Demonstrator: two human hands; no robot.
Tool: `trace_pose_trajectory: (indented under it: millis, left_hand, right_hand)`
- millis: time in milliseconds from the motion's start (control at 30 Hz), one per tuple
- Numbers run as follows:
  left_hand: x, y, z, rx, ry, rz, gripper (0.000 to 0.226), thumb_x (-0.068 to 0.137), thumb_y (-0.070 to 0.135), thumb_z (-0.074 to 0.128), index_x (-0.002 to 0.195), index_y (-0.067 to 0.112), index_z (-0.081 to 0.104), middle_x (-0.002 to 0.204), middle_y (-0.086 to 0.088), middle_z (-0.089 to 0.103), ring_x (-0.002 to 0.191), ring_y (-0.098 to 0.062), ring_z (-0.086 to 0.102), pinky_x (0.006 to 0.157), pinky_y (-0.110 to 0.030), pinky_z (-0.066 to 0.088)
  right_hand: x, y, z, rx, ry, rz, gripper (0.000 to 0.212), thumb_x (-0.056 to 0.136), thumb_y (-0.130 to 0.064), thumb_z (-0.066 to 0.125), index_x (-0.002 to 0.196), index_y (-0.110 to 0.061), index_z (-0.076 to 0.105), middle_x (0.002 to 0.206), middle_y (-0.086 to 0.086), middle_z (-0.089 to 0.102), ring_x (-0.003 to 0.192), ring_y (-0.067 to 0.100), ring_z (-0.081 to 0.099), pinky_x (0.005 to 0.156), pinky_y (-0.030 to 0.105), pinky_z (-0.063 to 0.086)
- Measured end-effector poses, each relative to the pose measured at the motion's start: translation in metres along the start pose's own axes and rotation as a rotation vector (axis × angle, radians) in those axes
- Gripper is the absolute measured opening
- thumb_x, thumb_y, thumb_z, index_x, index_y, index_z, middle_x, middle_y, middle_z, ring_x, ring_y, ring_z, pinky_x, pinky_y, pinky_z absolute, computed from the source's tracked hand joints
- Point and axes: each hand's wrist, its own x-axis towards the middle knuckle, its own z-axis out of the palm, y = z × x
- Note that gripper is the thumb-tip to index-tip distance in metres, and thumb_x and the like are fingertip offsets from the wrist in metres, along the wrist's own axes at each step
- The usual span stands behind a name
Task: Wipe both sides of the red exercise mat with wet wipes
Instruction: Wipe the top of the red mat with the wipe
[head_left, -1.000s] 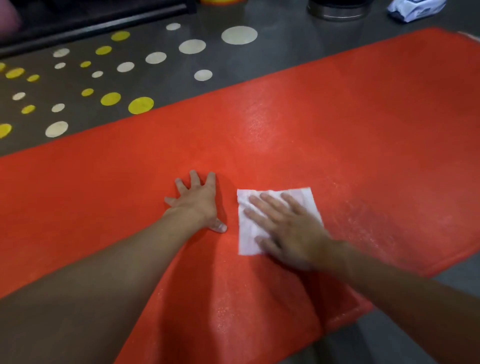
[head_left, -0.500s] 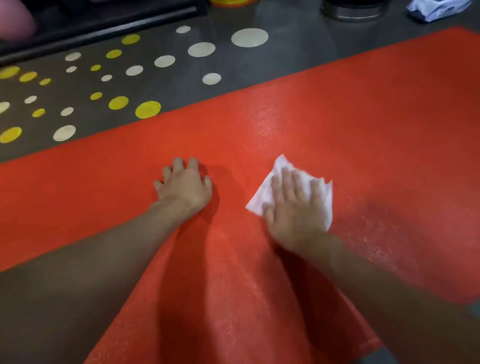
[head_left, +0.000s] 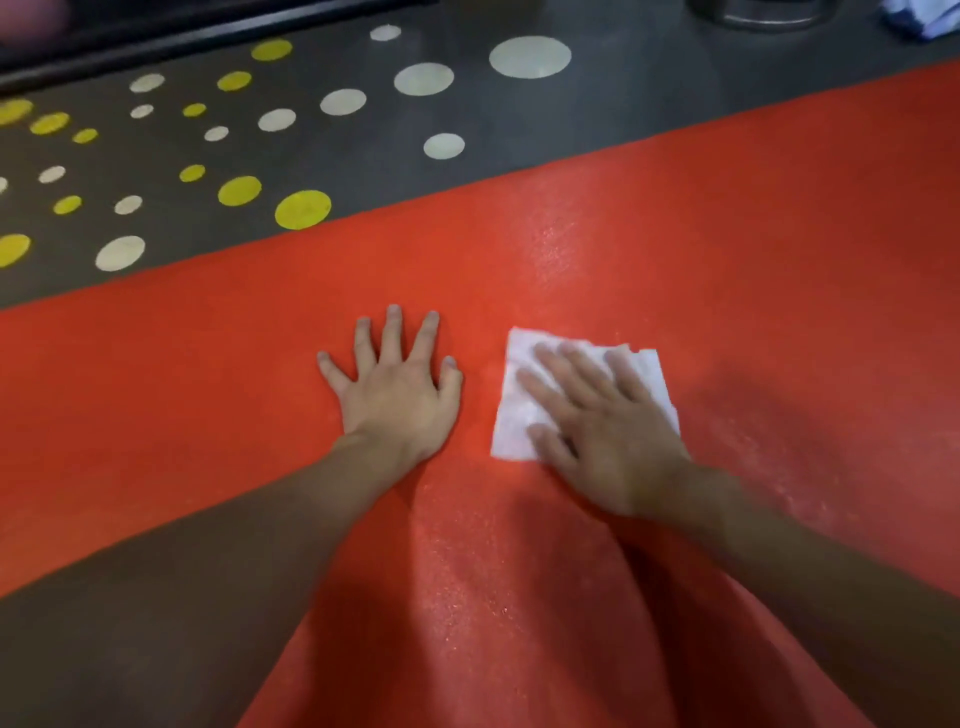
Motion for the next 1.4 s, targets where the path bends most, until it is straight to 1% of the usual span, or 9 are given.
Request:
trace_pose_trajectory:
  millis: [167, 267, 433, 600, 767, 900, 1067, 1233, 1400]
  left_hand:
    - [0.023, -0.017, -0.006, 0.067, 0.167, 0.072, 0.052, 0.091, 0.051, 0.029, 0.139, 0.036, 0.040, 0.145, -0.002, 0.041, 0.128, -0.030, 0.036, 0.102, -0.057, 0.030]
    - [0.030, -0.019, 0.002, 0.007, 0.087, 0.019, 0.061, 0.094, 0.051, 0.027, 0.153, 0.036, 0.019, 0.164, -0.001, 0.012, 0.149, -0.029, 0.010, 0.114, -0.065, 0.008]
    - [0.034, -0.020, 0.001, 0.019, 0.033, 0.029, 0.065, 0.095, 0.052, 0.020, 0.156, 0.034, 0.008, 0.166, 0.005, -0.001, 0.151, -0.029, -0.006, 0.115, -0.066, -0.001]
    - [0.033, -0.020, 0.000, 0.028, 0.024, 0.030, 0.067, 0.093, 0.054, 0.017, 0.156, 0.035, 0.008, 0.166, 0.005, -0.001, 0.151, -0.029, -0.006, 0.115, -0.067, 0.000]
    - [0.034, -0.021, 0.001, 0.027, 0.023, 0.028, 0.070, 0.089, 0.056, 0.012, 0.156, 0.036, 0.007, 0.165, 0.005, 0.000, 0.151, -0.029, -0.006, 0.115, -0.066, 0.000]
    - [0.034, -0.021, 0.000, 0.040, 0.020, 0.026, 0.071, 0.087, 0.057, 0.011, 0.155, 0.036, 0.009, 0.165, 0.005, 0.001, 0.151, -0.029, -0.004, 0.115, -0.067, 0.002]
    - [0.034, -0.021, 0.000, 0.031, 0.019, 0.028, 0.070, 0.089, 0.057, 0.013, 0.155, 0.036, 0.008, 0.166, 0.004, 0.000, 0.151, -0.029, -0.005, 0.114, -0.066, 0.001]
    - [0.034, -0.022, -0.002, 0.029, 0.005, 0.034, 0.070, 0.089, 0.057, 0.012, 0.155, 0.036, 0.008, 0.166, 0.004, 0.000, 0.151, -0.029, -0.006, 0.114, -0.066, 0.001]
    - [0.034, -0.022, -0.002, 0.015, 0.004, 0.036, 0.069, 0.090, 0.057, 0.014, 0.155, 0.036, 0.005, 0.165, 0.004, -0.002, 0.151, -0.029, -0.009, 0.114, -0.066, -0.001]
  right_hand:
    - [0.016, -0.042, 0.006, 0.007, 0.022, 0.158, 0.069, 0.094, -0.047, 0.016, 0.157, -0.018, 0.018, 0.165, 0.009, 0.007, 0.153, 0.027, 0.005, 0.117, 0.058, -0.001]
    - [0.018, -0.022, 0.005, 0.019, -0.020, -0.139, 0.065, 0.096, -0.052, 0.024, 0.155, -0.025, 0.030, 0.164, 0.001, 0.019, 0.151, 0.022, 0.015, 0.120, 0.052, 0.009]
    - [0.059, -0.003, -0.003, 0.029, 0.037, 0.316, 0.073, 0.091, -0.047, 0.009, 0.158, -0.020, 0.008, 0.166, 0.006, 0.000, 0.153, 0.024, -0.003, 0.119, 0.053, -0.007]
    - [0.054, -0.007, -0.001, 0.006, -0.016, -0.133, 0.062, 0.096, -0.050, 0.025, 0.153, -0.026, 0.032, 0.163, 0.004, 0.023, 0.150, 0.023, 0.020, 0.119, 0.056, 0.015]
    - [0.091, 0.000, -0.003, -0.062, -0.003, 0.290, 0.071, 0.092, -0.047, 0.004, 0.158, -0.022, 0.007, 0.166, 0.008, 0.002, 0.153, 0.027, 0.002, 0.118, 0.058, -0.003]
    - [0.080, -0.021, -0.001, 0.004, -0.009, -0.151, 0.062, 0.097, -0.046, 0.024, 0.153, -0.024, 0.033, 0.162, 0.008, 0.024, 0.150, 0.026, 0.021, 0.119, 0.056, 0.014]
    - [0.128, 0.005, -0.008, -0.011, -0.015, 0.248, 0.069, 0.093, -0.047, 0.004, 0.158, -0.024, 0.007, 0.166, 0.006, -0.002, 0.153, 0.024, -0.003, 0.119, 0.055, -0.004]
    - [0.124, -0.007, -0.005, -0.011, -0.023, -0.164, 0.065, 0.095, -0.051, 0.016, 0.155, -0.027, 0.028, 0.164, 0.005, 0.019, 0.151, 0.024, 0.016, 0.120, 0.056, 0.012]
    - [0.168, 0.005, -0.010, -0.058, -0.046, 0.265, 0.065, 0.097, -0.046, 0.006, 0.158, -0.024, -0.002, 0.166, 0.005, -0.009, 0.152, 0.024, -0.009, 0.118, 0.058, -0.005]
